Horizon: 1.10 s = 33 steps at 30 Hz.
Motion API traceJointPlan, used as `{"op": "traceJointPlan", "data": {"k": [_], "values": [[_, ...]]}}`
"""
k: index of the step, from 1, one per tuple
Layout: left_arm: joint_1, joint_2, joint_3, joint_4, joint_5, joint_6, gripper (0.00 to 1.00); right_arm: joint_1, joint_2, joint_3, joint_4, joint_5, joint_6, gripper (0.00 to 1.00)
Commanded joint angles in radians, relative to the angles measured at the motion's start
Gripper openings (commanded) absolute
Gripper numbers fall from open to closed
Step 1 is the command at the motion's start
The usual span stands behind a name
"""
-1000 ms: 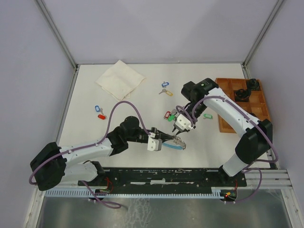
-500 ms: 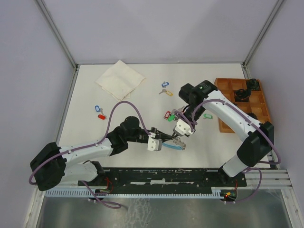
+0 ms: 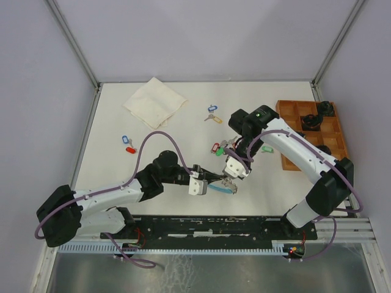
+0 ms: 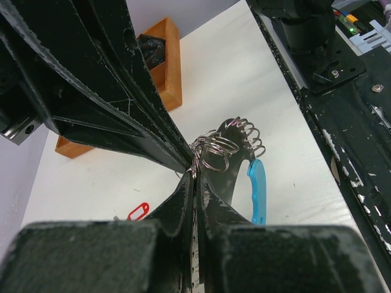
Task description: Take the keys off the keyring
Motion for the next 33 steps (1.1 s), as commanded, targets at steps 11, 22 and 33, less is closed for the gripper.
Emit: {"op": "traceJointPlan", "data": {"k": [11, 22, 33], "values": [[0.025, -0.099, -0.108, 0.326, -0.069, -0.132, 0.03, 0.009, -0.041, 0.010, -0.041, 0.080, -0.040, 0.01], [0.056, -0.062, -0.200, 0.617, -0.062, -0.285, 0.03, 0.005, -0.050, -0.025, 0.090, 0.082, 0.134, 0.01], [0.096, -0.149, -0.312, 0.556, -0.152, -0.311, 0.03, -0.157, -0.052, -0.065, 0.158, -0.041, 0.245, 0.01]]}}
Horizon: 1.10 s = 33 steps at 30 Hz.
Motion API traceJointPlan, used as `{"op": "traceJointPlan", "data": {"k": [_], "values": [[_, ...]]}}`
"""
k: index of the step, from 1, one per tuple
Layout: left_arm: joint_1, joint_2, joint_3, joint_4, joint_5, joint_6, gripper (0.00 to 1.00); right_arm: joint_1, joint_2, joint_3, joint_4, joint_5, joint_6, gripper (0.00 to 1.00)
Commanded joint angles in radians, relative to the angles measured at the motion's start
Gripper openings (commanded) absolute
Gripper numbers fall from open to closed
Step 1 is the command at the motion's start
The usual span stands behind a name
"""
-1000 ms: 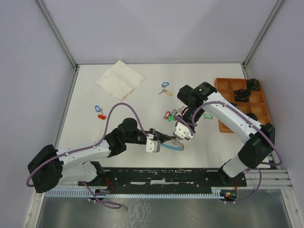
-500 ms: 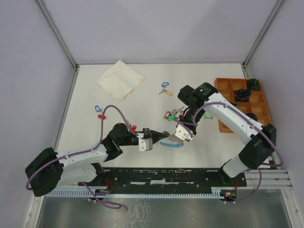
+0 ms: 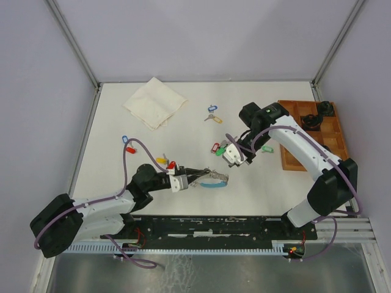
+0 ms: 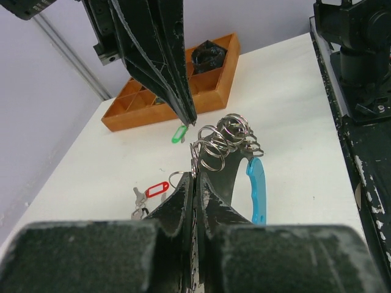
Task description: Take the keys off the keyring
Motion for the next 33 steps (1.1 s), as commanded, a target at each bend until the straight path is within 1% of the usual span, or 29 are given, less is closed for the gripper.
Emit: {"op": "traceJointPlan", "data": {"k": [1, 5, 10, 13, 17, 19, 20, 22, 25, 26, 27, 30, 33], "values": [[0.003, -0.055, -0.022, 0.063, -0.058, -0.037, 0.03, -0.050, -0.036, -0.026, 0.023, -0.083, 0.042, 0.01], [0.006, -0.071, -0.031, 0.056, -0.065, -0.038, 0.03, -0.082, -0.042, -0.044, 0.029, -0.115, 0.050, 0.01], [0.010, -0.047, 0.006, 0.037, -0.029, -0.047, 0.03, -0.091, -0.039, -0.048, 0.011, -0.155, 0.050, 0.01], [0.013, -0.024, 0.016, 0.041, -0.020, -0.056, 0.03, -0.094, -0.038, -0.051, 0.049, -0.182, 0.142, 0.02], [0.017, -0.004, 0.030, 0.046, -0.022, -0.050, 0.03, -0.093, -0.048, -0.016, 0.005, -0.272, 0.248, 0.35], [0.016, 0.006, 0.041, 0.045, -0.030, -0.047, 0.03, -0.093, -0.060, 0.007, -0.005, -0.320, 0.333, 0.48], [0.017, 0.010, 0.046, 0.047, -0.033, -0.047, 0.03, -0.092, -0.071, 0.010, 0.017, -0.333, 0.388, 0.53], [0.017, 0.026, 0.061, 0.058, -0.038, -0.057, 0.03, -0.074, -0.094, -0.004, 0.078, -0.345, 0.497, 0.67], [0.018, 0.047, 0.076, 0.085, -0.047, -0.074, 0.03, -0.023, -0.125, -0.042, 0.243, -0.302, 0.722, 0.78], [0.016, 0.053, 0.081, 0.089, -0.048, -0.076, 0.03, -0.016, -0.125, -0.042, 0.288, -0.295, 0.795, 0.95], [0.016, 0.058, 0.086, 0.091, -0.049, -0.077, 0.03, -0.014, -0.125, -0.040, 0.342, -0.290, 0.870, 1.00], [0.016, 0.069, 0.103, 0.079, -0.044, -0.078, 0.03, -0.013, -0.118, 0.002, 0.438, -0.277, 1.030, 1.00], [0.015, 0.070, 0.111, 0.074, -0.027, -0.079, 0.03, -0.013, -0.099, 0.026, 0.530, -0.278, 1.150, 1.00]]}}
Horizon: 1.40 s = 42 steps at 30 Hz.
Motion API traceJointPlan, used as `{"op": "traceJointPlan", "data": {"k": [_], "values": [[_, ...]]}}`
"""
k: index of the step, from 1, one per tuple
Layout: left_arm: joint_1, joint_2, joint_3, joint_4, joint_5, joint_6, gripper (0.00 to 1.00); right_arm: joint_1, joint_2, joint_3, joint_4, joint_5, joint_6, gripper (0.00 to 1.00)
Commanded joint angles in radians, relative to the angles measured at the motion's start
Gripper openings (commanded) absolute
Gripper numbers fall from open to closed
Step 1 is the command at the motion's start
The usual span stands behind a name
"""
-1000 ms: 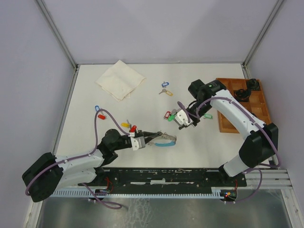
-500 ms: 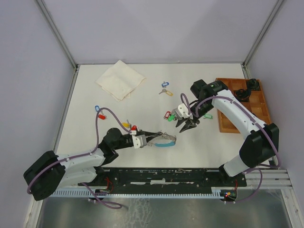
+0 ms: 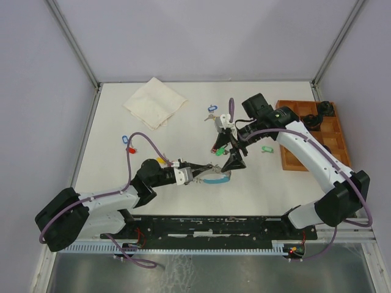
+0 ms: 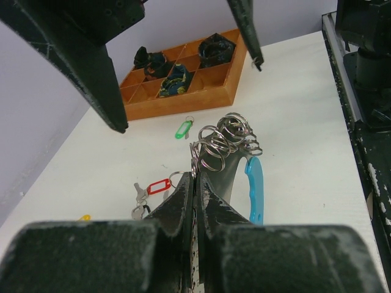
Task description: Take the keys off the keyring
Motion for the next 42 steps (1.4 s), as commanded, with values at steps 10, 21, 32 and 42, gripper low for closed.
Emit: {"op": "traceJointPlan", "data": {"k": [10, 21, 32, 42], "values": [[0.004, -0.027, 0.126, -0.112, 0.247, 0.043, 0.03, -0.029, 0.172, 0.279, -0.412, -0.021, -0.668, 0.74], [0.004, -0.026, 0.172, -0.209, 0.299, 0.106, 0.03, 0.081, 0.160, 0.231, -0.501, 0.145, -1.027, 0.39], [0.004, -0.027, 0.185, -0.208, 0.313, 0.112, 0.03, 0.137, 0.159, 0.177, -0.478, 0.207, -1.036, 0.37], [0.004, -0.021, 0.184, -0.203, 0.318, 0.105, 0.03, 0.167, 0.164, 0.185, -0.494, 0.183, -1.042, 0.36]]}}
